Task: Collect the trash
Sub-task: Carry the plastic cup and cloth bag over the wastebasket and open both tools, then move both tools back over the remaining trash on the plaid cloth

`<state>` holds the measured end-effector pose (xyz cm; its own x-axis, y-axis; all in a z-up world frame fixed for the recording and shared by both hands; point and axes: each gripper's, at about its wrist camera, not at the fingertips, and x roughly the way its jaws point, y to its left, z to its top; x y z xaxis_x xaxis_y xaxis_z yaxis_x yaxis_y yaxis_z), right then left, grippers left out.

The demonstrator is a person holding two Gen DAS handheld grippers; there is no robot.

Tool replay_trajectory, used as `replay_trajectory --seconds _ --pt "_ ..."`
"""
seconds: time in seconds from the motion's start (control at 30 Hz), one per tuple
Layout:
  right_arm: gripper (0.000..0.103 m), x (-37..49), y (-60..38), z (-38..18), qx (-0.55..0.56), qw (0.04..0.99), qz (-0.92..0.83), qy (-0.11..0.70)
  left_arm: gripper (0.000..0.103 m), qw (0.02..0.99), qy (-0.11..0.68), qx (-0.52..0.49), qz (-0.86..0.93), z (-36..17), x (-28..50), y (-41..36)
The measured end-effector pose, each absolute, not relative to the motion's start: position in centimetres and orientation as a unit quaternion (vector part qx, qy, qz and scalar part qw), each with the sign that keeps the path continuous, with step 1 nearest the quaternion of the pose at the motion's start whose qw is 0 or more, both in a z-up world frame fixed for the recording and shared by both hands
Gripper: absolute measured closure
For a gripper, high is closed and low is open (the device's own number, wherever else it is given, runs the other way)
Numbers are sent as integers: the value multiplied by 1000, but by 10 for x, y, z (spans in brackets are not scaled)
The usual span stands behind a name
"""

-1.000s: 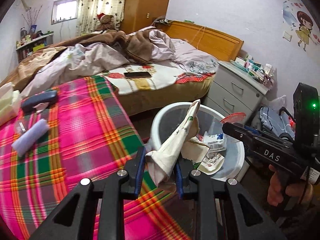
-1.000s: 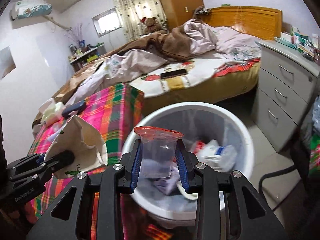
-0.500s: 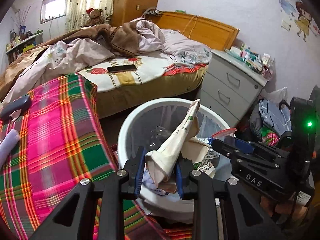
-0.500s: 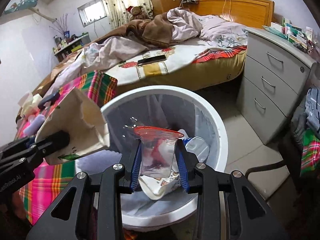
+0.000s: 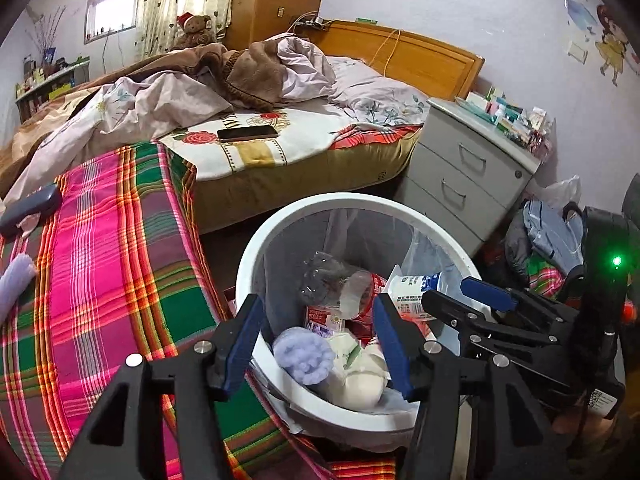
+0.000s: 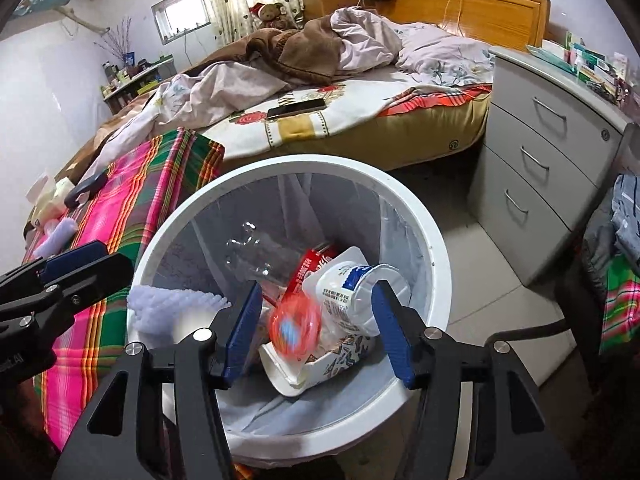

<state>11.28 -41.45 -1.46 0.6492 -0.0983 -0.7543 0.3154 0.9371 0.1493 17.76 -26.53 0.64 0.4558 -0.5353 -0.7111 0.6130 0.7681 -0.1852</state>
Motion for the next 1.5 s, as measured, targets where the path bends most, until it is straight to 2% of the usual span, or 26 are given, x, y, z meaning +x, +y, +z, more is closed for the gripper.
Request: replay_trajectory --seconds 0.63,1.5 --pt "44 112 -378 7 125 916 -85 370 43 881 366 34 -298 27 164 -202" --pt "44 159 -255 14 84 923 29 374 40 924 350 -33 -150 27 180 -22"
